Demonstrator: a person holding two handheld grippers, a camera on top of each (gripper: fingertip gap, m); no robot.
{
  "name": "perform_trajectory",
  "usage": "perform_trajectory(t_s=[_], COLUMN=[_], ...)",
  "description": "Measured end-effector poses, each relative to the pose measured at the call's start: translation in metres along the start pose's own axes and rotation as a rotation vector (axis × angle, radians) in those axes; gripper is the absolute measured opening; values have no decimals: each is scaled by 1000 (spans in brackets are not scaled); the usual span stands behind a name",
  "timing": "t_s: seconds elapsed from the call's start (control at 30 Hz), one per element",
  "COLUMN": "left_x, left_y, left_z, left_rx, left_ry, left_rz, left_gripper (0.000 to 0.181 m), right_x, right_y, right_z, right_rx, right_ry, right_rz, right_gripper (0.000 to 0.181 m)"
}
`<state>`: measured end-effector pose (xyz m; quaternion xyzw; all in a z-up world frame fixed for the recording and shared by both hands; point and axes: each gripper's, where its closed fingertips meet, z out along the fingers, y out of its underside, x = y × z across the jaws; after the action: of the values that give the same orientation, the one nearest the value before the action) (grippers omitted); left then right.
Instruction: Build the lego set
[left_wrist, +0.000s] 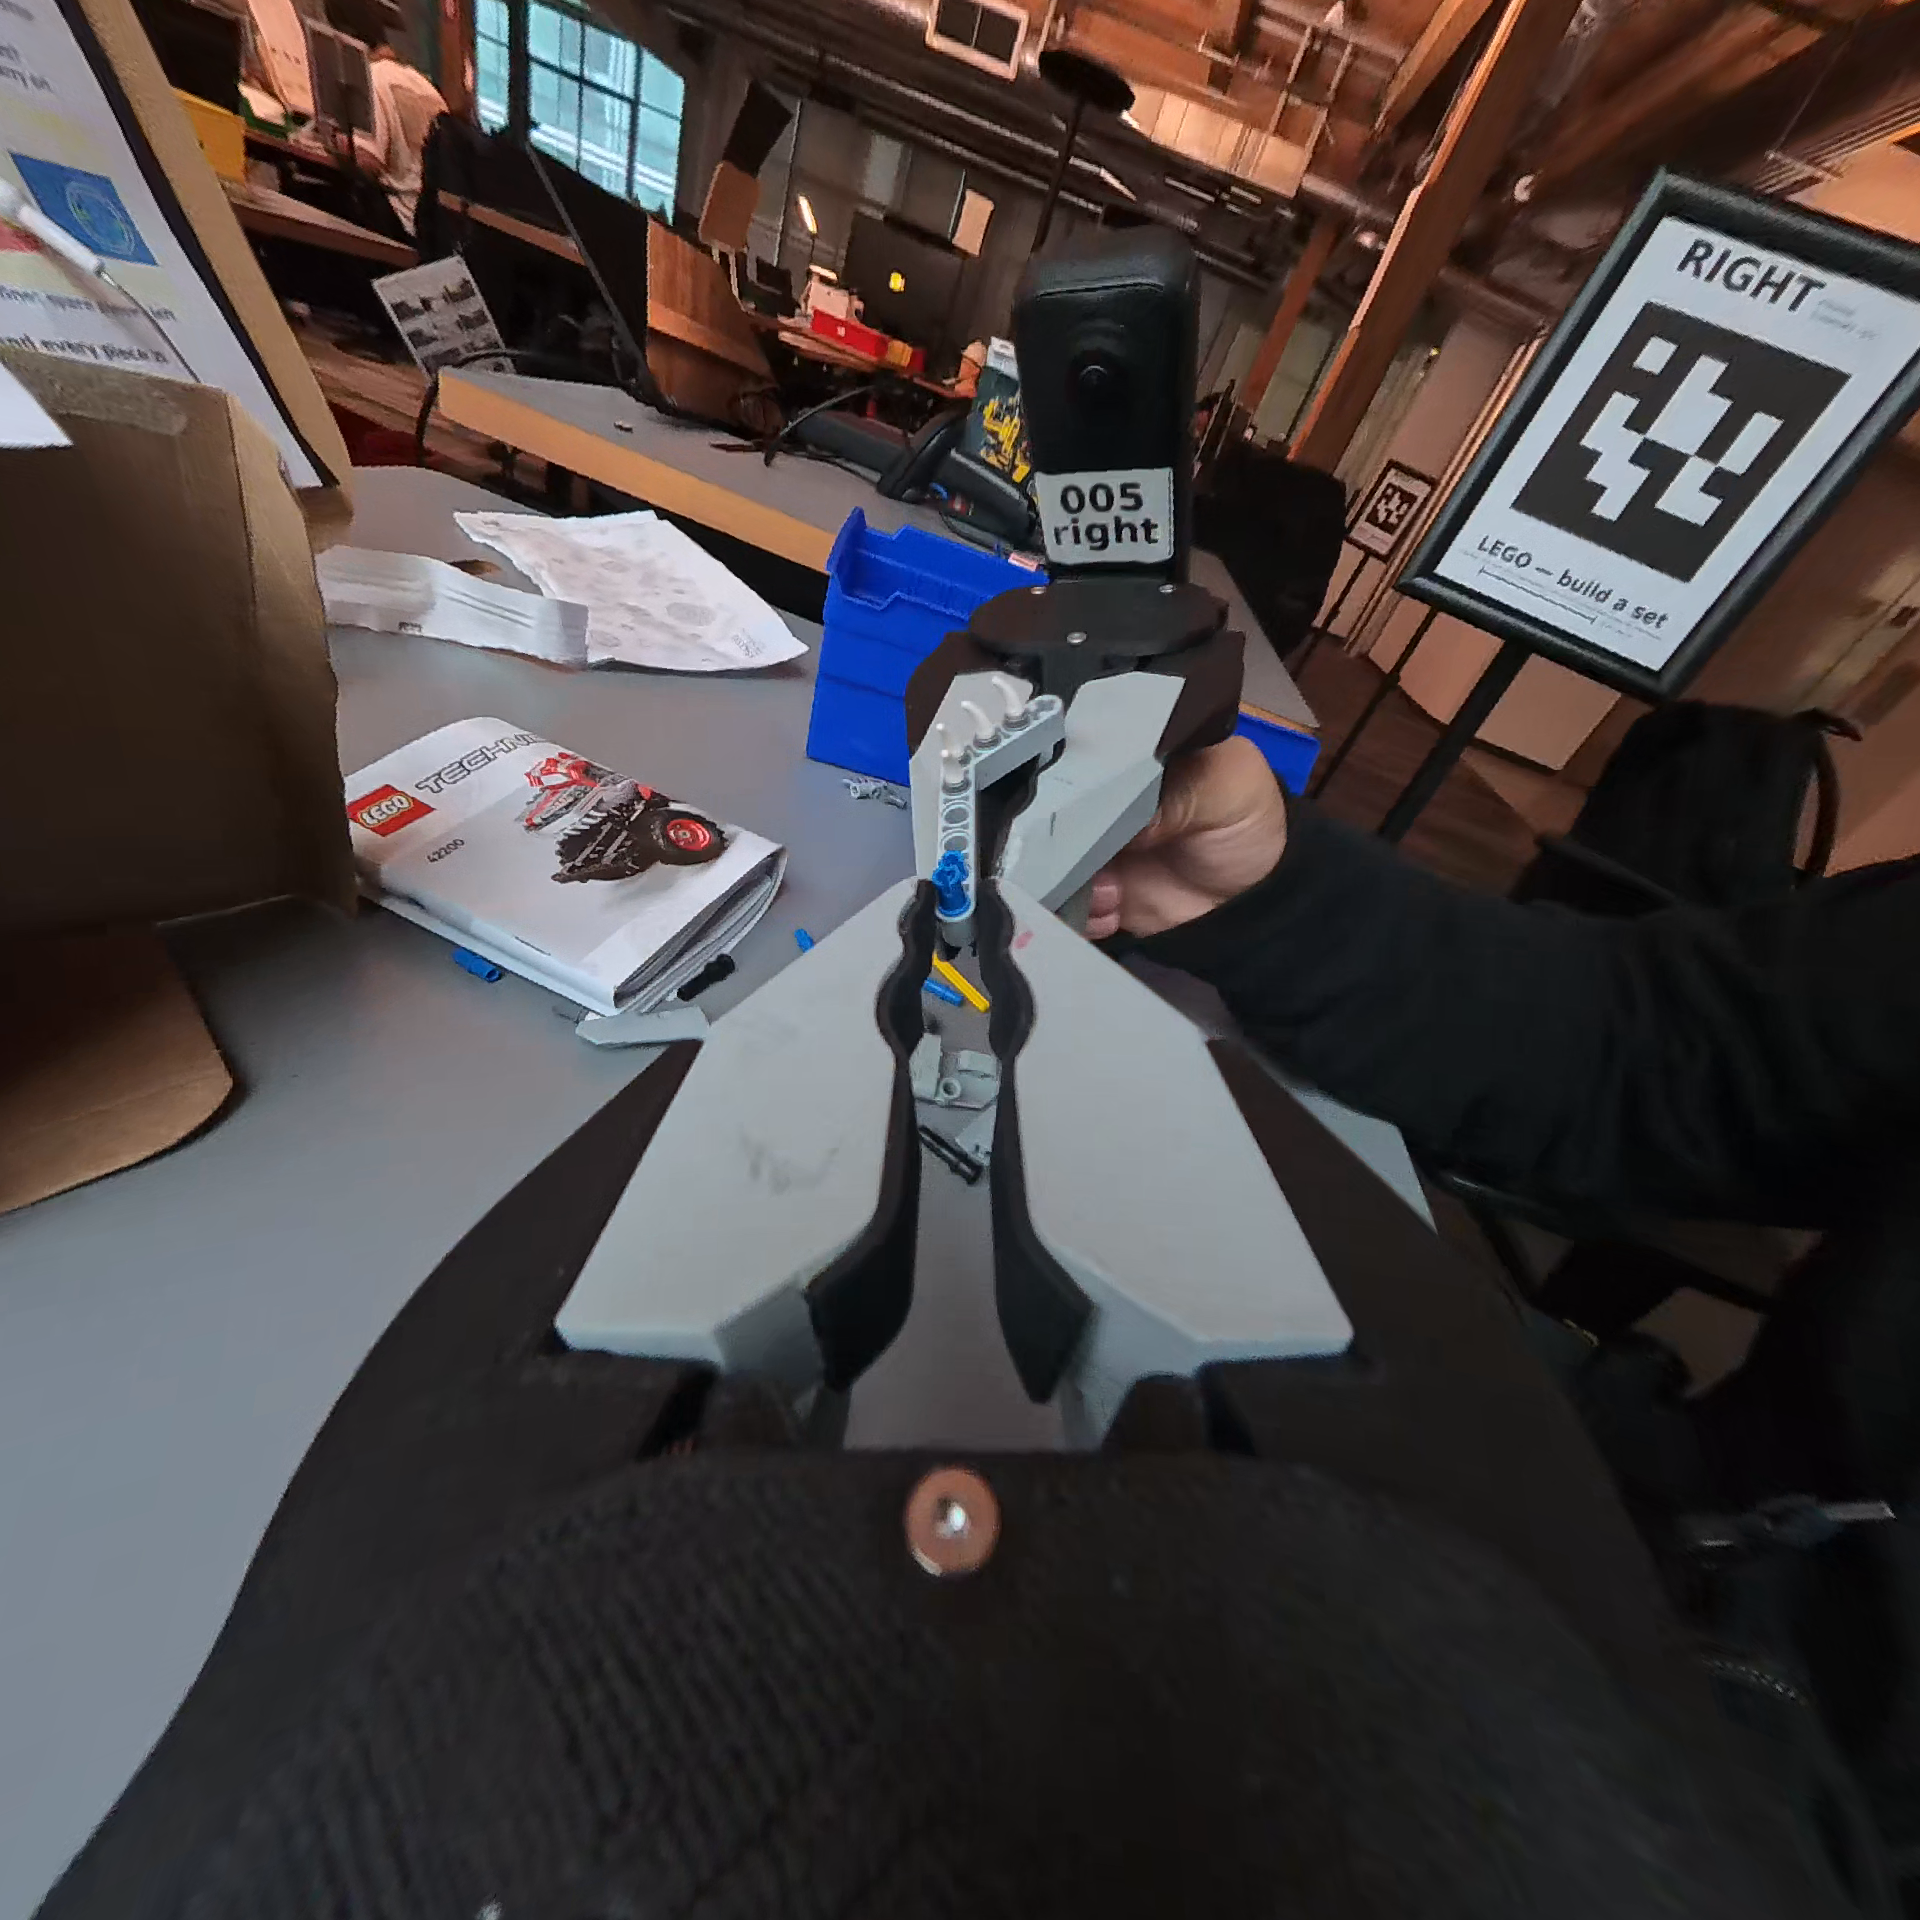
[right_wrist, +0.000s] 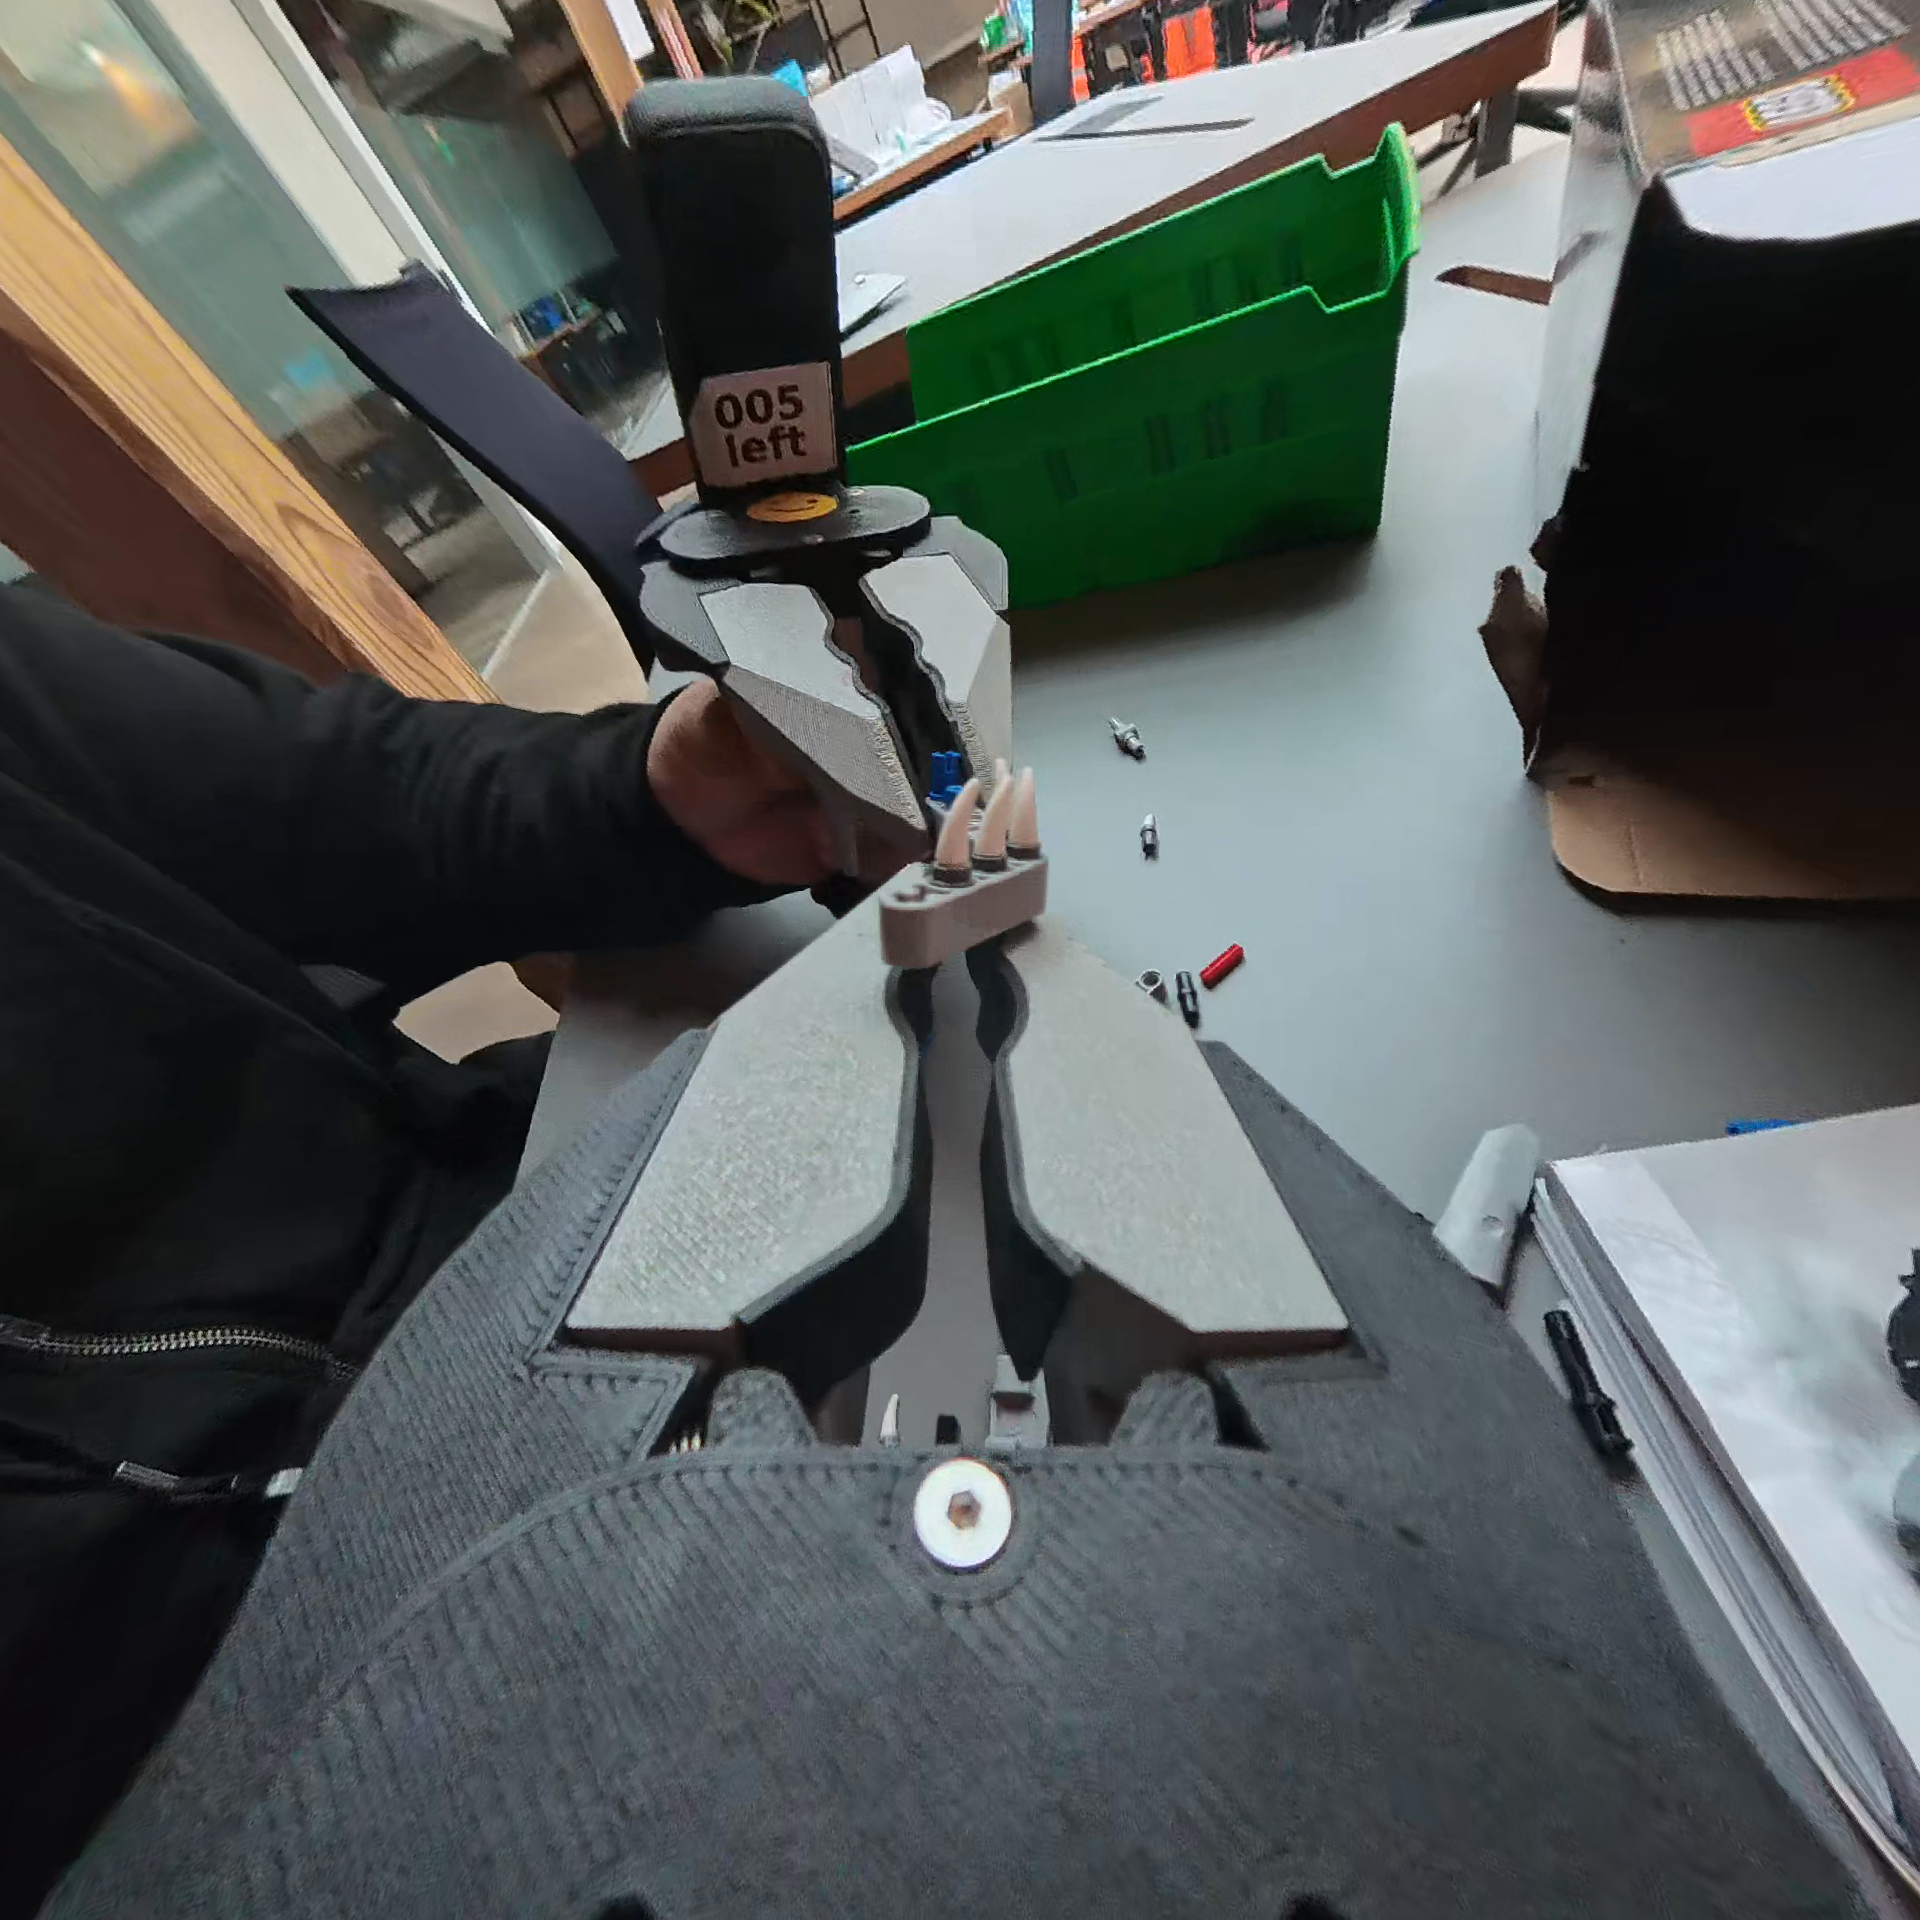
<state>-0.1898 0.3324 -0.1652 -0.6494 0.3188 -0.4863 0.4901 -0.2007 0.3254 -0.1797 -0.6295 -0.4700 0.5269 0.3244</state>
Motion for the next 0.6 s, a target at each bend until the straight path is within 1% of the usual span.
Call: perform_trajectory(t_s=[0.07, 0.13, 0.33, 0.47, 0.5, 0.53, 0.57, 0.6], left_x=[-1, -2, -3, -3, -2, -2, -11, -19], left_y=[3, 4, -1, -4, -5, -9, -34, -58], left_z=[1, 1, 1, 0, 0, -2, -17, -39], left_rx=[-20, -27, -5, 14, 29, 66, 233, 380], left_ry=[-17, -28, -93, -97, -89, -81, -132, -137], left_rz=[15, 31, 101, 108, 91, 67, 38, 0], left_gripper=[5, 5, 5, 5, 5, 6, 6, 6], right_x=[3, 2, 3, 1, -1, -4, -7, -15], right_y=[4, 6, 3, 1, 0, 3, 22, 24], right_z=[0, 0, 0, 0, 1, 3, 9, 17], right_rx=[-39, -52, -19, 4, 22, 21, -72, -44], right_ry=[29, 26, 4, -22, -49, -83, -113, -170], right_rz=[-13, 0, 68, 102, 134, 167, 187, 201], right_gripper=[2, 1, 2, 2, 1, 0, 1, 1])
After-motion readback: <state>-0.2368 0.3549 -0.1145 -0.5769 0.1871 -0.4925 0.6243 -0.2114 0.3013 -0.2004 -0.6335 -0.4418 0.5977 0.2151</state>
